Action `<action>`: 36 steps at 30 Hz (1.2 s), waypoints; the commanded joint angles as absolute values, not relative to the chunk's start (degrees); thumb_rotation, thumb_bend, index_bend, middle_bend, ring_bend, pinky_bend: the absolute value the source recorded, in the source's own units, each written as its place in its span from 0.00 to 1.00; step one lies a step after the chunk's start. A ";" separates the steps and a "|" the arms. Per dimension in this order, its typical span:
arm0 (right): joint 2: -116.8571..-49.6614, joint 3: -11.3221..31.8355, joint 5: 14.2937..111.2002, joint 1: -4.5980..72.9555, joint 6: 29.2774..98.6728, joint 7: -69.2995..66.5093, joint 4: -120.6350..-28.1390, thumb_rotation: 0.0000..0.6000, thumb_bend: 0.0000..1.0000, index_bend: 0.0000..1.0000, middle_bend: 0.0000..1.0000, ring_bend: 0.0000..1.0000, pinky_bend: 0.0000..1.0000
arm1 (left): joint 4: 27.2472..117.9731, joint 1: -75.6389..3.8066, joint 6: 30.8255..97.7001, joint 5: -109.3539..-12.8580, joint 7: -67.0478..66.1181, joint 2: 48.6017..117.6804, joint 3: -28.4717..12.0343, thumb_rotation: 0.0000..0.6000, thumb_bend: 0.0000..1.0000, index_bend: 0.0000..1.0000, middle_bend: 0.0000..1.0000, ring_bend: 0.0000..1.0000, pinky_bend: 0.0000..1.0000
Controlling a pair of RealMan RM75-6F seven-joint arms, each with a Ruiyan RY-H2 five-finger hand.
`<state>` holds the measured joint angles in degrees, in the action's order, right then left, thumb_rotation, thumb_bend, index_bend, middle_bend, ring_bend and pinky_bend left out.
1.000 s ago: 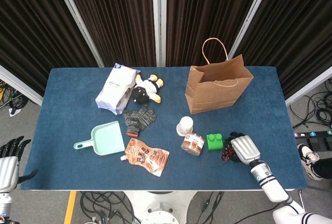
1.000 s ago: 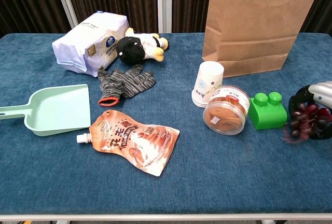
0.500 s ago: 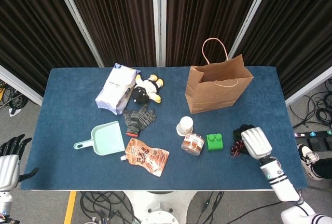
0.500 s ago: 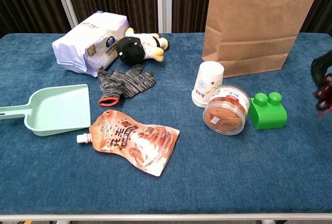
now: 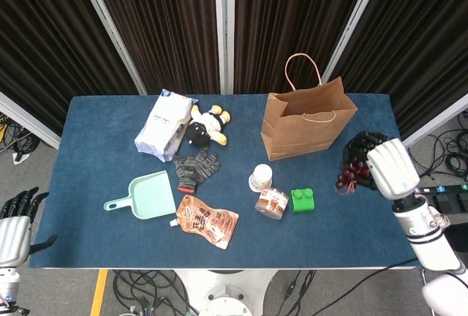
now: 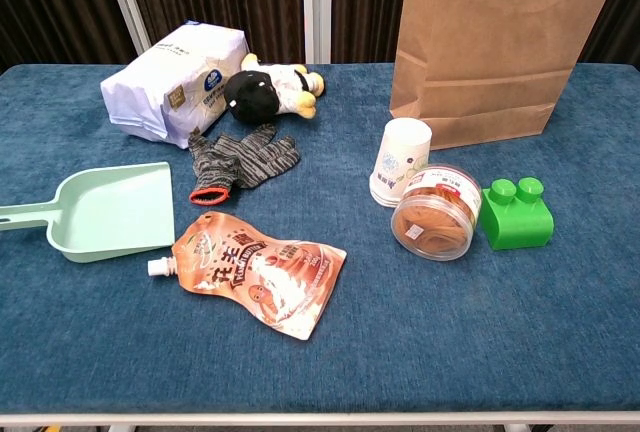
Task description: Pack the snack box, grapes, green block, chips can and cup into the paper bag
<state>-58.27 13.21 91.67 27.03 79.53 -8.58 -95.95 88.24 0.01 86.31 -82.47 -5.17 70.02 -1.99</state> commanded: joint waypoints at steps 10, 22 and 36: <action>-53.33 26.54 68.06 40.75 62.00 -7.11 -95.29 1.00 0.28 0.77 0.67 0.44 0.56 | 88.22 -0.36 86.06 -82.63 -5.24 69.67 -2.06 1.00 0.04 0.24 0.20 0.12 0.15; -61.82 26.55 47.58 52.74 47.14 3.16 -79.95 1.00 0.28 0.74 0.67 0.44 0.56 | 88.67 -0.90 85.05 -82.03 -5.66 69.42 -2.13 1.00 0.04 0.24 0.20 0.12 0.15; -67.99 21.57 39.78 56.85 42.53 10.59 -75.14 1.00 0.20 0.36 0.42 0.21 0.38 | 88.25 -0.87 84.78 -81.70 -5.34 69.67 -1.89 1.00 0.04 0.24 0.20 0.12 0.15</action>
